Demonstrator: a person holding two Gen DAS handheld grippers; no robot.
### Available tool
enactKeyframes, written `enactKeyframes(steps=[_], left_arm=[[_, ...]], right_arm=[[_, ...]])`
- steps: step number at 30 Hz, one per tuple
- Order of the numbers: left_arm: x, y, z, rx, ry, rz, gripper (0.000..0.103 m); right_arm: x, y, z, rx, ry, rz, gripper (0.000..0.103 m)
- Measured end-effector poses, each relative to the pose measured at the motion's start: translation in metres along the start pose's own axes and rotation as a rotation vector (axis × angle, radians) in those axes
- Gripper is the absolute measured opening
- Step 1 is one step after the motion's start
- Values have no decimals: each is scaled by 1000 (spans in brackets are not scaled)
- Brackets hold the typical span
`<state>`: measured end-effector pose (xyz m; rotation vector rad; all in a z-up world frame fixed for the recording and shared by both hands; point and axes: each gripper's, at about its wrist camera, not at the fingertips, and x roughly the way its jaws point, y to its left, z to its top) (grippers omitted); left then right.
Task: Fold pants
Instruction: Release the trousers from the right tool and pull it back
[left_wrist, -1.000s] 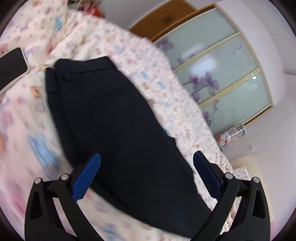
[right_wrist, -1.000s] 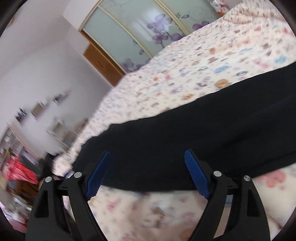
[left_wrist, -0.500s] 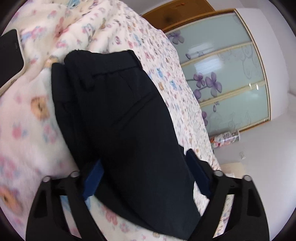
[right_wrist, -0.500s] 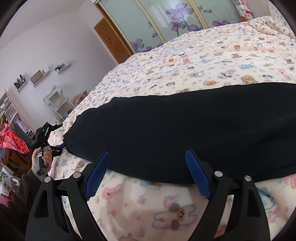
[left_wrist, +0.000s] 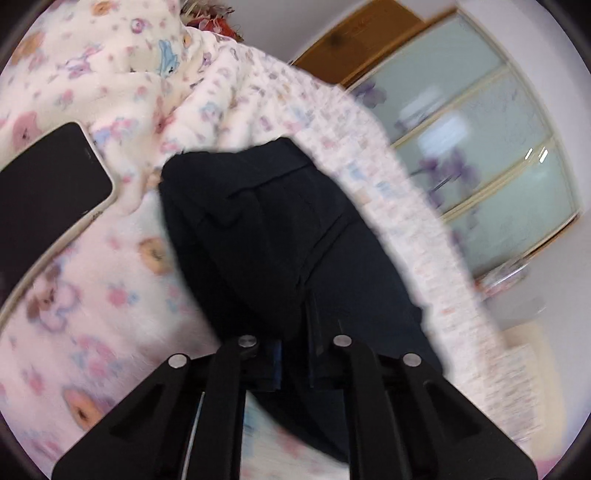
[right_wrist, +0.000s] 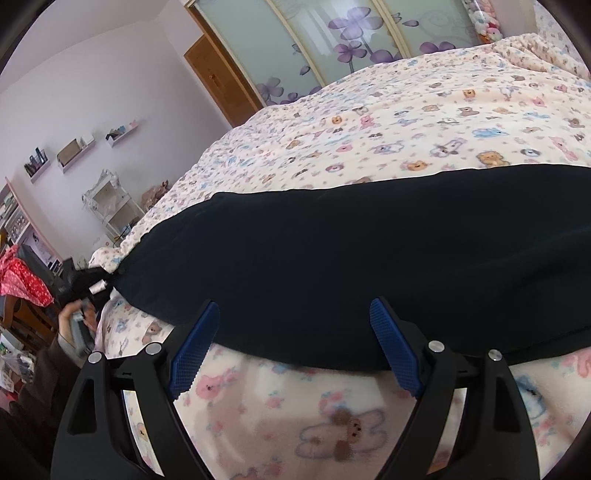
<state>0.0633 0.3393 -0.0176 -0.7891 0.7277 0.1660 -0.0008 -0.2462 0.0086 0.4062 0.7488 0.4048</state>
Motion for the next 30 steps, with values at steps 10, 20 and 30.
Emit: enactKeyframes(steps=[10, 20, 30], left_arm=[[-49, -69, -48, 290, -286, 307, 79], [-38, -174, -159, 525, -189, 20, 95], [3, -148, -171, 457, -71, 10, 95]], right_arm=[[-115, -86, 8, 403, -280, -65, 85], [-188, -214, -27, 837, -327, -261, 71], [-164, -230, -14, 850, -285, -393, 70]])
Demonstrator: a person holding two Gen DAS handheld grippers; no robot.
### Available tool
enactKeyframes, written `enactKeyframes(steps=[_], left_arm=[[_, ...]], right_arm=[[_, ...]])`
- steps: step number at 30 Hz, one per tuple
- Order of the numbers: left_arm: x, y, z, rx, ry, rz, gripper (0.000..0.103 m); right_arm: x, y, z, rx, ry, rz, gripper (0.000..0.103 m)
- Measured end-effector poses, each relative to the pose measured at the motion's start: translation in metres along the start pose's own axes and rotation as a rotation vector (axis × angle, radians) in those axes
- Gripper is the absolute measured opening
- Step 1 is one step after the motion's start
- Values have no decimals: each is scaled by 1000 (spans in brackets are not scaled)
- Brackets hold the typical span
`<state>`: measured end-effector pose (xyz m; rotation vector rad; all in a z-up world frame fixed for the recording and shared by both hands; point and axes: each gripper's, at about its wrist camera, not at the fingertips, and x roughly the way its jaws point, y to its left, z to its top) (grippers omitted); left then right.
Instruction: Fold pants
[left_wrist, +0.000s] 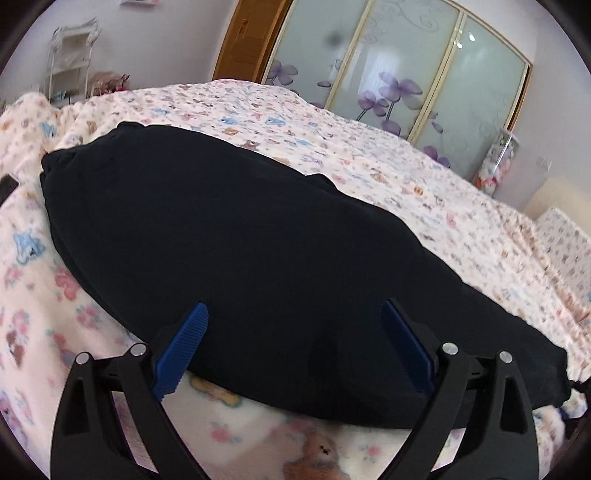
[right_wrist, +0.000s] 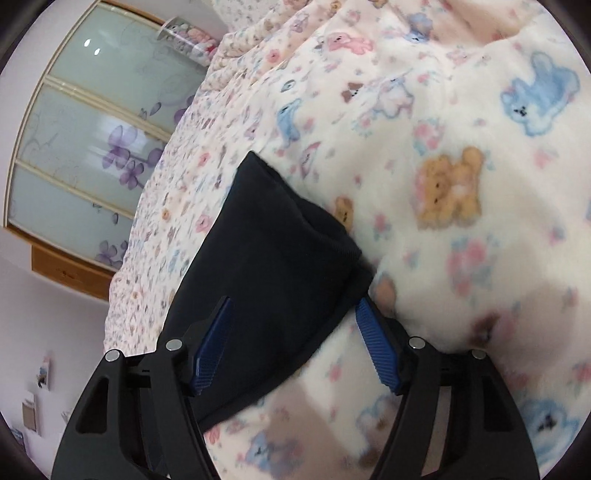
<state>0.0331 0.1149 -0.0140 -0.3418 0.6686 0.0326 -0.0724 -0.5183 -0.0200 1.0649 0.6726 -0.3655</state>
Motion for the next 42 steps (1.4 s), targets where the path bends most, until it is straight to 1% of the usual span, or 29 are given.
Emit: enactKeyframes(steps=[3, 4, 5, 6, 7, 9, 10, 12, 13, 14, 15, 16, 17, 18, 19, 20, 22, 25, 26, 29, 32, 35, 37, 38, 39, 40, 41, 42], left_arm=[[1, -3, -3, 18, 5, 9, 98], [2, -5, -4, 26, 7, 15, 99], [3, -6, -5, 34, 10, 20, 100], [4, -9, -5, 38, 12, 23, 100], [5, -9, -6, 40, 13, 25, 101], [5, -9, -6, 40, 15, 23, 101], [5, -8, -7, 40, 16, 23, 101], [6, -9, -7, 42, 17, 25, 101], [6, -8, -7, 42, 16, 24, 101], [6, -8, -7, 42, 16, 24, 101], [6, -8, -7, 41, 17, 24, 101], [6, -8, -8, 40, 18, 24, 101], [6, -8, -8, 41, 19, 26, 101], [7, -8, -7, 42, 20, 28, 101], [7, -9, -7, 44, 21, 29, 101], [7, -9, -7, 46, 22, 30, 101], [7, -8, -7, 43, 22, 28, 101], [7, -7, -7, 33, 21, 18, 101], [6, -6, -7, 30, 19, 14, 101], [4, -3, -5, 8, 9, -5, 101], [-3, 4, -3, -47, -22, -22, 101], [-11, 14, 0, -114, -66, -19, 101], [-15, 22, 2, -159, -92, -12, 101], [-17, 27, 4, -185, -105, -7, 101], [-19, 30, 4, -201, -113, -3, 101], [-20, 34, 5, -220, -120, 0, 101], [-21, 38, 6, -236, -124, 2, 101], [-21, 42, 7, -259, -127, 3, 101]], right_arm=[[4, -5, 4, 5, -32, 5, 58], [6, -8, 5, 5, -39, 2, 47], [9, -12, 6, 9, -41, -4, 29], [11, -16, 6, 16, -38, -7, 25], [10, -20, 7, 30, -37, 21, 18], [3, -24, 11, 53, -49, 94, 16], [-2, -23, 13, 45, -62, 120, 14], [-13, -15, 16, 7, -107, 175, 13], [-21, -9, 16, -18, -144, 228, 13], [-28, -3, 14, -61, -184, 243, 13], [-32, -1, 11, -99, -208, 224, 13], [-28, -1, 10, -114, -207, 182, 13], [-15, -9, 9, -100, -165, 101, 13], [-3, -21, 9, -51, -121, 71, 13], [7, -35, 9, 10, -86, 79, 13], [8, -39, 9, 27, -87, 95, 13], [-1, -28, 8, -29, -126, 99, 13], [-20, -12, 8, -69, -160, 200, 13], [-26, -6, 9, -85, -165, 223, 13], [-42, 33, 0, -197, -172, 286, 13], [-47, 87, -21, -299, -140, 368, 13], [-33, 146, -53, -377, -55, 462, 13], [-13, 191, -88, -429, 34, 537, 13], [-5, 206, -102, -442, 69, 563, 13], [9, 226, -123, -459, 125, 598, 13], [25, 245, -146, -481, 181, 621, 13], [36, 255, -163, -499, 220, 628, 13], [56, 268, -188, -527, 278, 621, 13]])
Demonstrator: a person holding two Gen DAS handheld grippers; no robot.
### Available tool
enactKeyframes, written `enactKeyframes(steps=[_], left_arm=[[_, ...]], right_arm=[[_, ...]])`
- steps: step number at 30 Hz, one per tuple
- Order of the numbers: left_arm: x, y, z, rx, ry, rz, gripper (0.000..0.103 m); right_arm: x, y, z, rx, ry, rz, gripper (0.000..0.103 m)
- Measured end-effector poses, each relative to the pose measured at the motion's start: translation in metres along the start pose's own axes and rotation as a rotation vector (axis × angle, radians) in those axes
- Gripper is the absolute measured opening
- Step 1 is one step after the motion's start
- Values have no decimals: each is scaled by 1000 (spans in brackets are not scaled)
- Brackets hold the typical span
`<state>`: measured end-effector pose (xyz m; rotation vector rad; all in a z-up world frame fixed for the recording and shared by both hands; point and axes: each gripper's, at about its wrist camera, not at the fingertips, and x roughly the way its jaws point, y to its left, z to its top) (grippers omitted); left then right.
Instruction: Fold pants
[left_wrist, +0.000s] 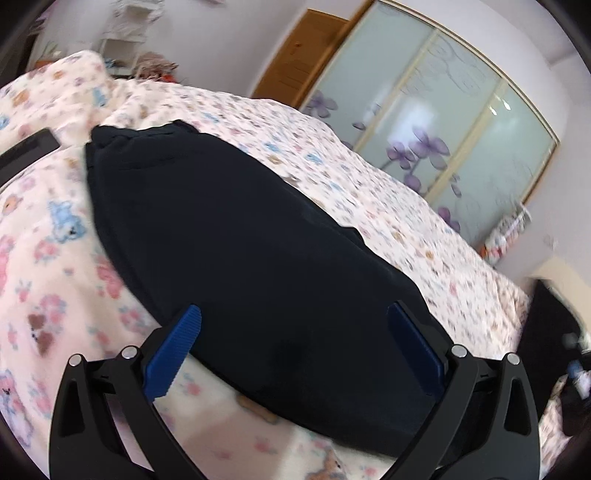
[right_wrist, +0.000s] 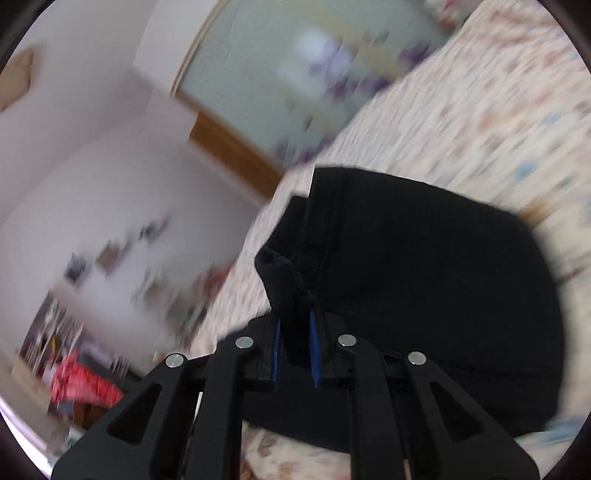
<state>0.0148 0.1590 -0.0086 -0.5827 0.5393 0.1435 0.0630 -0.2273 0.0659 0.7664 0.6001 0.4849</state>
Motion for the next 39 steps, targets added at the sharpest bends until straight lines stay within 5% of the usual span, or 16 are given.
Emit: enactKeyframes(steps=[5, 12, 15, 18, 20, 21, 25, 28, 33, 39], left_arm=[[0, 7, 4, -38, 2, 0, 101], [-2, 8, 6, -67, 0, -22, 101], [-3, 10, 6, -76, -1, -24, 101], [-4, 13, 7, -82, -3, -23, 101], [-5, 14, 6, -92, -4, -27, 101], [-5, 14, 6, -96, -4, -28, 101], [-6, 14, 7, -95, -9, -27, 101], [-7, 18, 8, -104, -20, -22, 101], [-3, 22, 9, -88, 18, -34, 101], [-16, 43, 28, -95, 104, -114, 101]], right_arm=[[112, -27, -64, 57, 302, -171, 13], [106, 11, -54, -40, 214, -113, 13], [131, 26, -73, -160, 316, -180, 15], [146, 34, -100, -320, 412, -282, 30], [139, 43, -100, -336, 427, -221, 75], [136, 47, -98, -314, 431, -185, 81], [120, 52, -88, -235, 364, -59, 84], [138, 9, -87, 14, 451, -34, 80], [111, 19, -92, -33, 453, 16, 81], [46, 28, -98, -241, 415, 9, 98]])
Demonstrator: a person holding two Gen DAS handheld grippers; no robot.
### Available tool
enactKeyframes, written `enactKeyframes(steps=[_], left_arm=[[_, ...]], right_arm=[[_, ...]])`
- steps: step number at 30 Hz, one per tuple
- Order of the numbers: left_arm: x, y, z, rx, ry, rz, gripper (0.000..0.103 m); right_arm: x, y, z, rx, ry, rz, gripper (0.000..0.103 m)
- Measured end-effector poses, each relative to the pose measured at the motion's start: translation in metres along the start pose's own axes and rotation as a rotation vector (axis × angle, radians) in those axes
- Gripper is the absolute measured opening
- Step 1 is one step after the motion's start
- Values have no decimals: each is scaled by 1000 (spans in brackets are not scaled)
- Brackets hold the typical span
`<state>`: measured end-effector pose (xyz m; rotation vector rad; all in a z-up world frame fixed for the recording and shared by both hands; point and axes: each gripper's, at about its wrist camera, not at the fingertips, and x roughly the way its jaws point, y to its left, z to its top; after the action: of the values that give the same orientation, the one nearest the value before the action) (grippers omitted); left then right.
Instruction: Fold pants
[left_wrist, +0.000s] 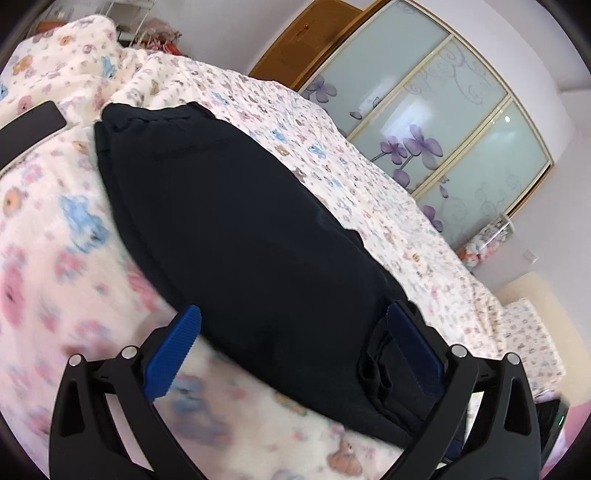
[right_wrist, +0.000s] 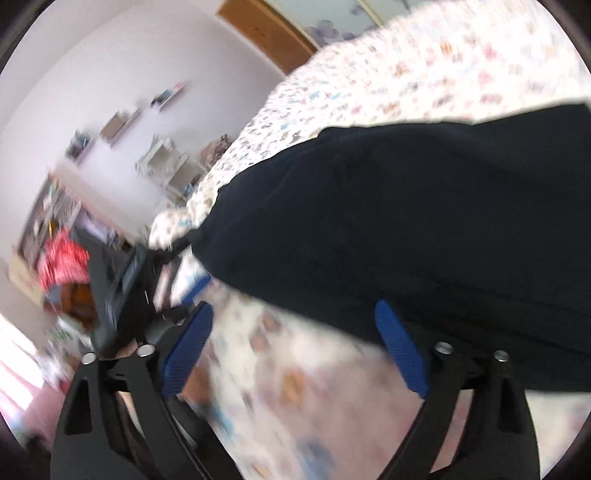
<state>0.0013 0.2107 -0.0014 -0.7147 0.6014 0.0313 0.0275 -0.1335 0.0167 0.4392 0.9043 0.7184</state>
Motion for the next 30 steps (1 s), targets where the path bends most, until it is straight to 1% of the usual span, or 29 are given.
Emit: enactKeyframes(steps=[3, 4, 6, 8, 10, 11, 13, 16, 19, 21, 26, 30], left_arm=[[-8, 34, 20, -91, 35, -48, 101], [-7, 47, 28, -126, 57, -47, 101], [2, 71, 40, -195, 125, -66, 101], [10, 85, 46, -242, 184, -118, 101], [15, 88, 49, -256, 209, -133, 101], [18, 88, 50, -263, 226, -126, 101], [20, 87, 53, -273, 233, -132, 101], [22, 83, 61, -291, 208, -159, 101], [27, 84, 67, -283, 196, -161, 101], [35, 92, 63, -313, 229, -124, 101], [30, 91, 55, -301, 215, -143, 101], [40, 99, 66, -365, 206, -146, 101]], right_arm=[[-31, -6, -16, -92, -36, -39, 101], [-42, -13, -22, -95, -59, -38, 101], [-53, -28, -30, -59, -109, -10, 102], [-52, -41, -33, -10, -134, 5, 102], [-50, -55, -32, 64, -128, 23, 102], [-47, -56, -30, 77, -126, 31, 102], [-49, -56, -30, 76, -133, 39, 102], [-51, -48, -30, 37, -138, 41, 102], [-49, -41, -32, 2, -126, 35, 102], [-46, -39, -33, -16, -111, 25, 102], [-41, -32, -35, -54, -88, 14, 102], [-36, -31, -37, -55, -71, 13, 102]])
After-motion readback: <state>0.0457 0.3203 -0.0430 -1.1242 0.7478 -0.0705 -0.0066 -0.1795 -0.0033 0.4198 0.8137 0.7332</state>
